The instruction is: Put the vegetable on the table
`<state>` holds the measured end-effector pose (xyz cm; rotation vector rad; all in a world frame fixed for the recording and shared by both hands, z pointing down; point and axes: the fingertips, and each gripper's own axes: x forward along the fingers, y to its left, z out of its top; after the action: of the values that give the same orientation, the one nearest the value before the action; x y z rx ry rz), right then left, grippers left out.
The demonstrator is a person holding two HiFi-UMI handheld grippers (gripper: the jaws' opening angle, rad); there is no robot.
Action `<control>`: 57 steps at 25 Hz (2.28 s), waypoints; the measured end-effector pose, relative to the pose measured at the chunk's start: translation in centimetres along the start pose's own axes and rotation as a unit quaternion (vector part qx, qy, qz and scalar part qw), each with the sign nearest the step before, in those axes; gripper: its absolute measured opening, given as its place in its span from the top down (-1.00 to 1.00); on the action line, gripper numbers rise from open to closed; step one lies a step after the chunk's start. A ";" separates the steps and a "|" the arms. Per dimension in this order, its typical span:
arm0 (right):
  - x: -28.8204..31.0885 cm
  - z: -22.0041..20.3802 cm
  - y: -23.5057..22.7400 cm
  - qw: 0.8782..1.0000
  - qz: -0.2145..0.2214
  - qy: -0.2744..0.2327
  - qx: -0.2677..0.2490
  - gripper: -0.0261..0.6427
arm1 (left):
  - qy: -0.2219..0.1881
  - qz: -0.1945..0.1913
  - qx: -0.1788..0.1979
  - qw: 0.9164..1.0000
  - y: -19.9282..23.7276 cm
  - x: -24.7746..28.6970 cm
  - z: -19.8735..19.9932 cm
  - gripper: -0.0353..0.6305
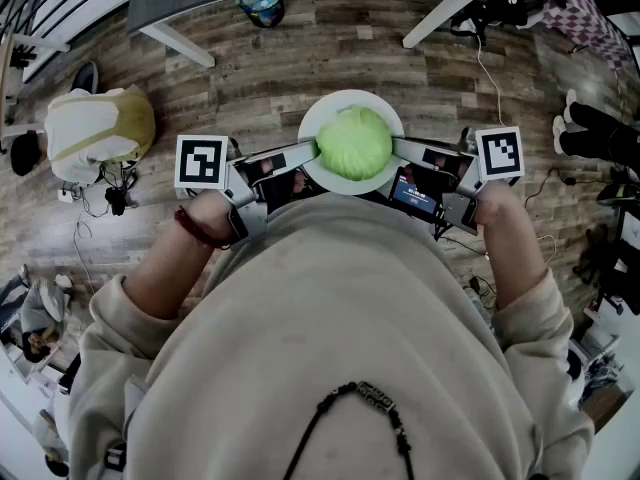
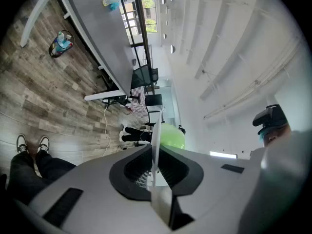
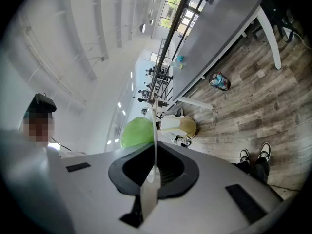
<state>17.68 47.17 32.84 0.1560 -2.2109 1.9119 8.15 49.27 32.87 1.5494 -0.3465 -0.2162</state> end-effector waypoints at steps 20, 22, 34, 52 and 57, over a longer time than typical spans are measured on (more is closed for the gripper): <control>-3.5 3.9 -0.8 0.999 0.026 0.008 -0.018 0.84 | -0.016 0.008 0.028 0.999 -1.1 4.5 1.9 0.79; -4.1 4.2 -1.1 0.999 0.023 0.012 -0.025 0.85 | -0.017 0.009 0.027 0.999 -1.0 5.3 2.0 0.79; -8.0 5.7 -2.2 0.999 0.018 0.009 -0.028 0.85 | -0.015 0.016 0.037 0.999 -1.2 9.6 2.5 0.79; -5.9 10.4 -2.8 1.000 0.008 -0.010 -0.009 0.85 | 0.024 0.010 0.025 0.999 -0.6 9.1 8.1 0.79; -3.8 13.5 -3.0 1.000 0.005 -0.017 -0.001 0.85 | 0.037 0.005 0.024 0.999 -0.3 8.0 11.9 0.79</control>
<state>20.75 33.16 33.06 0.1790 -2.2385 1.9266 11.48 35.29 33.12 1.5989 -0.3029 -0.1429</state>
